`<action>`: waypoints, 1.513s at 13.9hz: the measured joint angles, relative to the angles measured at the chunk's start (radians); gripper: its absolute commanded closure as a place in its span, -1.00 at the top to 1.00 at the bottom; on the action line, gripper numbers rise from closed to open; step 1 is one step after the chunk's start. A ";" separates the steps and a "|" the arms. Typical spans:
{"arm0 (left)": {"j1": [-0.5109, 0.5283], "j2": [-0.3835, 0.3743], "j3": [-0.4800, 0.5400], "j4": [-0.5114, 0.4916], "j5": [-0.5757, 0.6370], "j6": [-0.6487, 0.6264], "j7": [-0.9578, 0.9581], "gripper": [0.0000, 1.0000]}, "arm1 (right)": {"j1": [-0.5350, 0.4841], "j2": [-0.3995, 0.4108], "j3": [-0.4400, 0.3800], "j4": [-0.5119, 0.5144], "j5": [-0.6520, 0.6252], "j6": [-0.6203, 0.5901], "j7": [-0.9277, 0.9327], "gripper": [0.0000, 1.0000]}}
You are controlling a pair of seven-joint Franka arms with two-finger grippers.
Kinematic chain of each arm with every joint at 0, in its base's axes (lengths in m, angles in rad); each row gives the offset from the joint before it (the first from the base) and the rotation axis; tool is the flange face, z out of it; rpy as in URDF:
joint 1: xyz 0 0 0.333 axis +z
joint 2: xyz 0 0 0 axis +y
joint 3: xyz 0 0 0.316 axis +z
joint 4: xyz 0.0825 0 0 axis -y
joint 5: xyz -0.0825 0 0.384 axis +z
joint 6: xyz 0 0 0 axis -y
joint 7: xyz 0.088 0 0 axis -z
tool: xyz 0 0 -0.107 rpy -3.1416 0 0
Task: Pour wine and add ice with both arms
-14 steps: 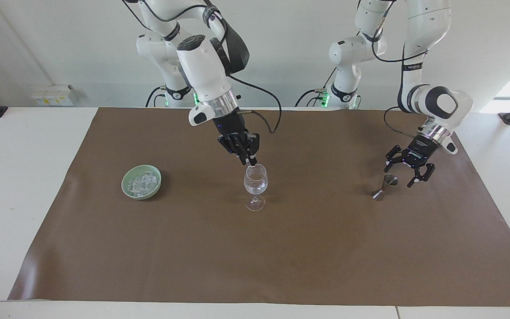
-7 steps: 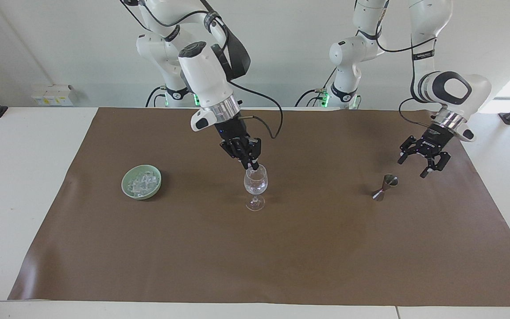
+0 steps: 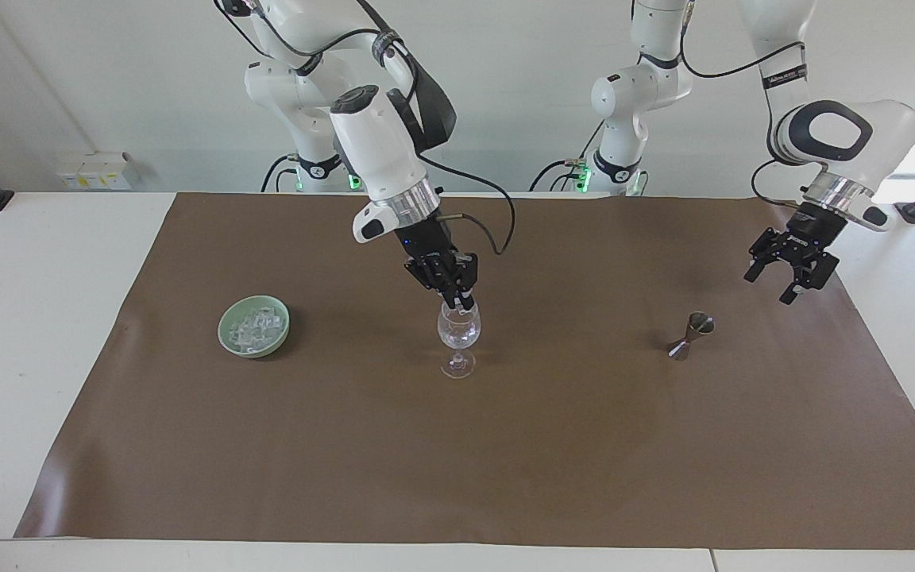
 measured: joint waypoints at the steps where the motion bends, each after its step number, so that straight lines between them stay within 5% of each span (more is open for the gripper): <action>1: 0.000 -0.002 -0.001 0.017 0.044 -0.005 0.000 1.00 | 0.000 0.001 0.000 0.000 0.000 0.000 0.000 -0.56; 2: 0.000 -0.004 -0.003 0.040 0.094 -0.018 0.000 1.00 | 0.000 0.001 0.000 0.000 0.000 0.000 0.000 -0.35; 5: -0.003 -0.007 -0.009 0.149 0.233 -0.090 0.000 1.00 | 0.000 0.001 0.000 0.001 0.000 0.000 0.000 1.00; 15: -0.170 0.013 0.023 0.496 0.619 -0.338 0.001 1.00 | -0.001 -0.007 -0.001 0.048 -0.018 -0.001 0.001 1.00; 21: -0.323 0.054 0.051 0.662 0.751 -0.507 0.179 1.00 | -0.013 -0.075 -0.115 0.056 -0.200 -0.161 -0.010 1.00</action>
